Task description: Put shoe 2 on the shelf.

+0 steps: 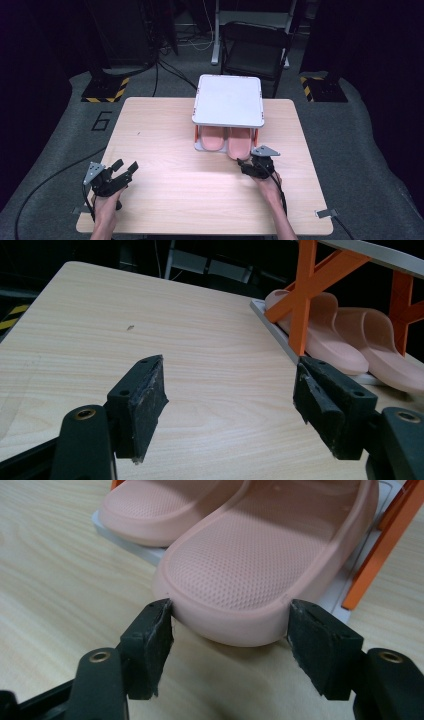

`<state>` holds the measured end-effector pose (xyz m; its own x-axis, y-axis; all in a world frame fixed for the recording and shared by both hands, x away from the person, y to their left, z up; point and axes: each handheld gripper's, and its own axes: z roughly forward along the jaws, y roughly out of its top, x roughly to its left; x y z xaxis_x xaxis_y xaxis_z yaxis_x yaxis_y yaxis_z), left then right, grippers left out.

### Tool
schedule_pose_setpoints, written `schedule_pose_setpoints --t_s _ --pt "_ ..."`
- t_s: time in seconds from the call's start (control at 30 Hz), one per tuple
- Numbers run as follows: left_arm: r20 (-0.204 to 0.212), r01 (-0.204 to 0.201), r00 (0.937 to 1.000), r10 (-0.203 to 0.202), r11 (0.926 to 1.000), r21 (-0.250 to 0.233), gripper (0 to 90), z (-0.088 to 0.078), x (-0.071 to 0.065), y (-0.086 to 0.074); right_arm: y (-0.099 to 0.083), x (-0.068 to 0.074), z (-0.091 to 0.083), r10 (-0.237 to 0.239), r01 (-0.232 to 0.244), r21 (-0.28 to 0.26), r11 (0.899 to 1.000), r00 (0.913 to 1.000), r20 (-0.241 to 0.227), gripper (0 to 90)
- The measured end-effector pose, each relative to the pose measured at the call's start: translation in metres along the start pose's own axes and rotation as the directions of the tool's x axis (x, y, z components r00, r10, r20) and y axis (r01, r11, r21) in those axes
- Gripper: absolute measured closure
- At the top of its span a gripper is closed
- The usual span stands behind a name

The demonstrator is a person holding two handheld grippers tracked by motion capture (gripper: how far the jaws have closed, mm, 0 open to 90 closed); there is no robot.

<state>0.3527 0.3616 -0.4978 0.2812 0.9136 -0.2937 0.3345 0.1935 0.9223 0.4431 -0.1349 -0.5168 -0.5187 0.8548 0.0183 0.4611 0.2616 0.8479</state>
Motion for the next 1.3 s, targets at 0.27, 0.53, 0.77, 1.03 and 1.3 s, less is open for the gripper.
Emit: schedule_pose_setpoints --t_s 0.27,0.53,0.77,1.03,1.3 --pt "-0.001 0.005 1.0 -0.005 1.0 -0.004 28.8 -0.001 0.003 0.0 0.01 0.0 0.017 -0.001 0.001 -0.002 1.0 0.9996 0.027 34.5" --pt "0.0 0.001 1.0 -0.001 1.0 0.004 28.8 -0.002 0.003 0.0 0.014 -0.001 0.025 -0.02 0.02 -0.003 1.0 0.9986 0.05 34.2" --pt "-0.003 0.006 1.0 -0.006 1.0 -0.006 28.8 -0.002 0.003 0.0 0.016 0.0 0.029 -0.019 0.019 0.003 1.0 0.9979 0.061 33.8" --pt "-0.002 0.005 1.0 -0.005 1.0 -0.005 28.8 -0.002 0.003 0.0 0.017 -0.003 0.032 0.005 -0.005 0.001 1.0 0.9983 0.058 31.9" --pt "-0.005 -0.012 0.9999 0.012 0.9999 0.006 28.6 -0.001 0.002 -0.001 0.015 0.0 0.019 0.009 -0.008 -0.011 1.0 0.998 0.063 25.8"
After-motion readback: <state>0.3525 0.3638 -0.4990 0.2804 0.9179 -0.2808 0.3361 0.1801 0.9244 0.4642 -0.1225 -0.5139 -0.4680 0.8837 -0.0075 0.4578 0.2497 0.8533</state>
